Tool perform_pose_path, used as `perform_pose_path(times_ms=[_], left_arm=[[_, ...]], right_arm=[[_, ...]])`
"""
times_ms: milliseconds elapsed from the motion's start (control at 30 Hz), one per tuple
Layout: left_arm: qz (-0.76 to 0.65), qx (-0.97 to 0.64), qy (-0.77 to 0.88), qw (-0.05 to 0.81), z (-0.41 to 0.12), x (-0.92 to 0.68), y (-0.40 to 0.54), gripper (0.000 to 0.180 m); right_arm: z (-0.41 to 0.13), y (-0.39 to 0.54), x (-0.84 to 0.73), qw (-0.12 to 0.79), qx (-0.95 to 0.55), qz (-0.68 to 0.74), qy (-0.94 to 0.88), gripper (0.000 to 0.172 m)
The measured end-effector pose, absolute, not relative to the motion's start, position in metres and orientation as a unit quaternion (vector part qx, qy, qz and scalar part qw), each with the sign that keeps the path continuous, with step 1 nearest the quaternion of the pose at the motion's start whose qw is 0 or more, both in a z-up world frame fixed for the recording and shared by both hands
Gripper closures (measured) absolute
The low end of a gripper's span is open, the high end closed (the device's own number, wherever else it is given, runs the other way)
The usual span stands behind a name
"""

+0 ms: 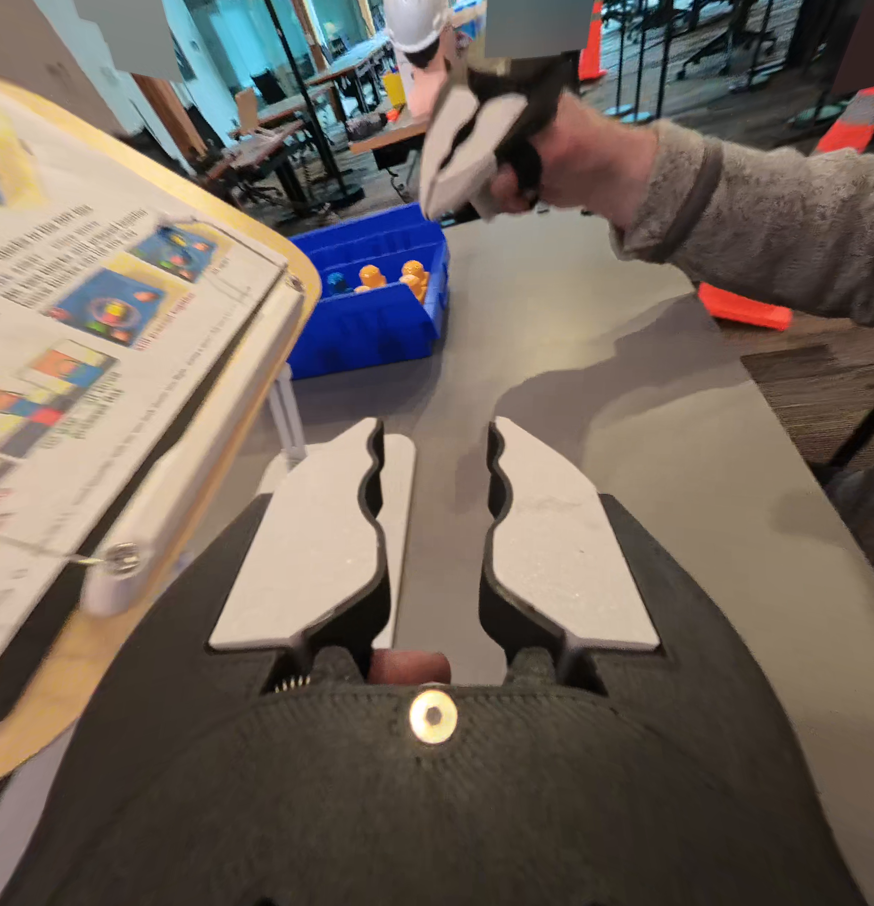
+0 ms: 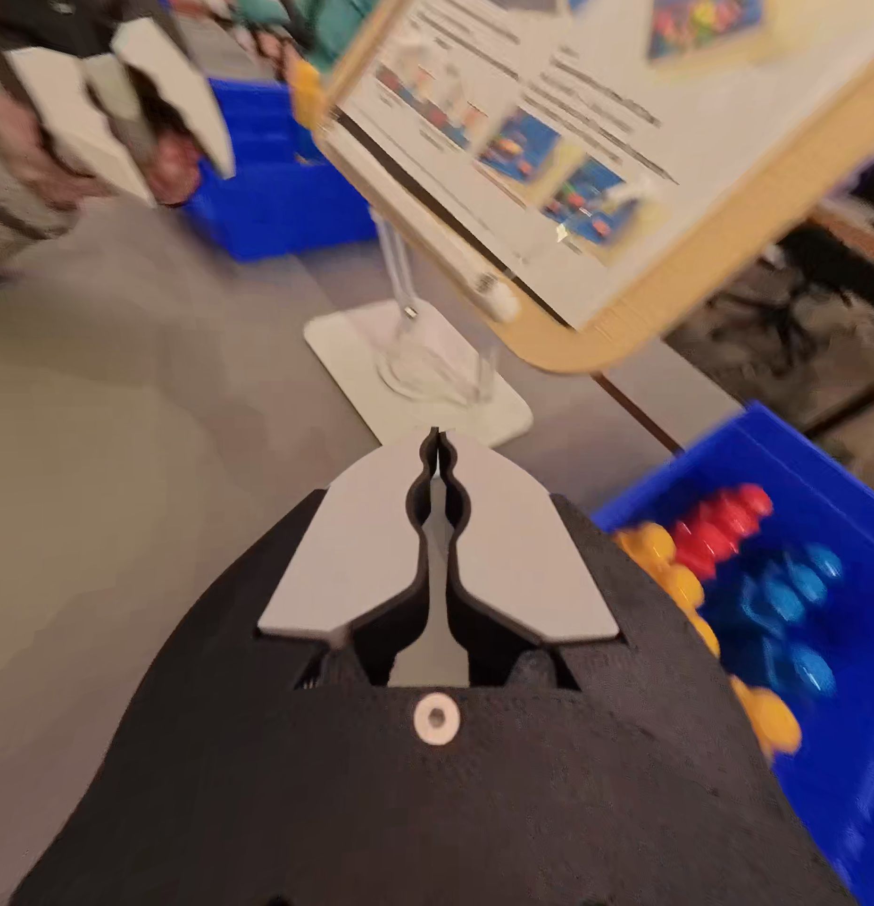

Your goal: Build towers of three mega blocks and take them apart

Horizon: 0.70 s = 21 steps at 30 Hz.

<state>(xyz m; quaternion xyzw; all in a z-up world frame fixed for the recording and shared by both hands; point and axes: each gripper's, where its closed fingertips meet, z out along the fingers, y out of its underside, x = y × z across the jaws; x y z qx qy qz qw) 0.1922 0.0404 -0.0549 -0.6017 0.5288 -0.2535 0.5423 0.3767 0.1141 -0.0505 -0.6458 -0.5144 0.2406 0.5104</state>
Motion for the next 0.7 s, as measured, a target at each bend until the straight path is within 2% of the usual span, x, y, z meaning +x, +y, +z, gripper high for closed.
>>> perform_pose_path(times_ms=[133,267,367,533,567,700], left_arm=[[-0.175,-0.620,0.502,0.576,-0.036,0.147,0.055,0.131],[-0.075,-0.690,0.402,0.598,-0.029,0.065,0.091,0.124],[-0.025,-0.729,0.307,0.611,-0.025,-0.002,0.119,0.127],[0.078,-0.799,0.246,0.543,-0.053,-0.079,0.171,0.121],[0.083,-0.814,0.238,0.523,-0.061,-0.087,0.180,0.116],[0.107,-0.842,0.222,0.481,-0.084,-0.103,0.208,0.112]], right_arm=[[-0.068,0.095,0.332,0.540,-0.579,0.278,-0.543,0.172],[-0.098,0.088,0.305,0.507,-0.574,0.272,-0.583,0.172],[-0.110,0.083,0.299,0.490,-0.568,0.270,-0.604,0.172],[-0.121,0.080,0.296,0.477,-0.564,0.273,-0.616,0.172],[-0.122,0.079,0.297,0.475,-0.564,0.272,-0.618,0.172],[-0.129,0.077,0.296,0.466,-0.563,0.272,-0.626,0.172]])
